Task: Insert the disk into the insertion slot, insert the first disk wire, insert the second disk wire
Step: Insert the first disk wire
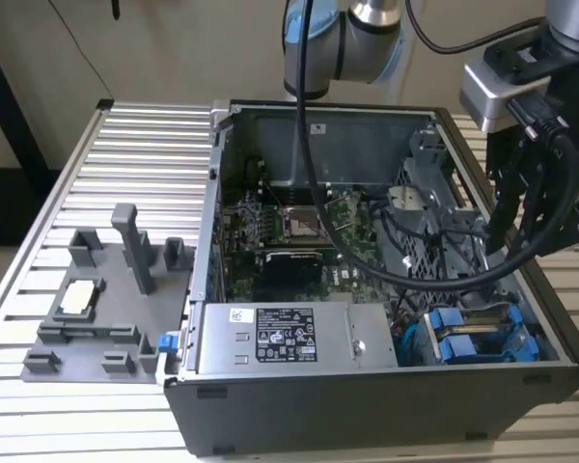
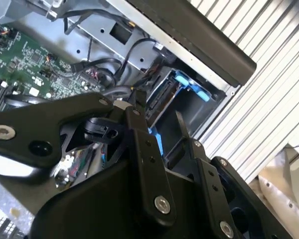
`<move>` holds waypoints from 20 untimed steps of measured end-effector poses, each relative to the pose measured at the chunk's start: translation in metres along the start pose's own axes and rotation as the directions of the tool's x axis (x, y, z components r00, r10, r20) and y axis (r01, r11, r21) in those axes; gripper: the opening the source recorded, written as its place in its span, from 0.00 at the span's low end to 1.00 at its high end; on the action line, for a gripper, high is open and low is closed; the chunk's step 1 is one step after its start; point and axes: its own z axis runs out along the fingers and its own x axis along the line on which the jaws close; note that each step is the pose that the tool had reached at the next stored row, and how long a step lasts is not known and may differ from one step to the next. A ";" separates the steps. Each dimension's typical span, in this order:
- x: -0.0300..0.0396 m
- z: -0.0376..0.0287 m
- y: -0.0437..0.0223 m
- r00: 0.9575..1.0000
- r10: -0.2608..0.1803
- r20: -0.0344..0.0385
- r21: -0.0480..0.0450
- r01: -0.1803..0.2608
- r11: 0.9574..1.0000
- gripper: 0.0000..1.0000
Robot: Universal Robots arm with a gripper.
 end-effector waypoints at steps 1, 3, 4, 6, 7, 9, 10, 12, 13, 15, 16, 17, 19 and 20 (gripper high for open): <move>-0.0004 0.0006 0.0028 1.000 -0.001 0.000 0.006 0.001 1.000 0.40; -0.0012 0.0018 0.0074 1.000 -0.003 -0.001 0.019 0.003 1.000 0.40; -0.0019 0.0025 0.0087 1.000 -0.004 -0.001 0.025 0.004 1.000 0.40; -0.0037 0.0041 0.0101 1.000 -0.007 -0.002 0.038 0.007 0.999 0.40; -0.0046 0.0049 0.0106 1.000 -0.008 -0.002 0.045 0.008 0.999 0.40; -0.0066 0.0060 0.0109 1.000 -0.009 -0.003 0.054 0.009 0.999 0.40; -0.0075 0.0064 0.0110 1.000 -0.010 -0.003 0.056 0.010 0.998 0.40; -0.0087 0.0070 0.0114 1.000 -0.010 -0.003 0.059 0.010 0.998 0.40; -0.0088 0.0070 0.0114 1.000 -0.010 -0.003 0.059 0.010 0.998 0.40; -0.0088 0.0070 0.0114 1.000 -0.010 -0.003 0.059 0.010 0.998 0.40; -0.0088 0.0070 0.0114 1.000 -0.010 -0.003 0.059 0.010 0.998 0.40; -0.0088 0.0070 0.0115 1.000 -0.010 -0.003 0.059 0.010 0.998 0.40; -0.0088 0.0070 0.0115 1.000 -0.010 -0.003 0.059 0.010 0.998 0.40; -0.0088 0.0071 0.0115 1.000 -0.010 -0.003 0.059 0.010 0.998 0.38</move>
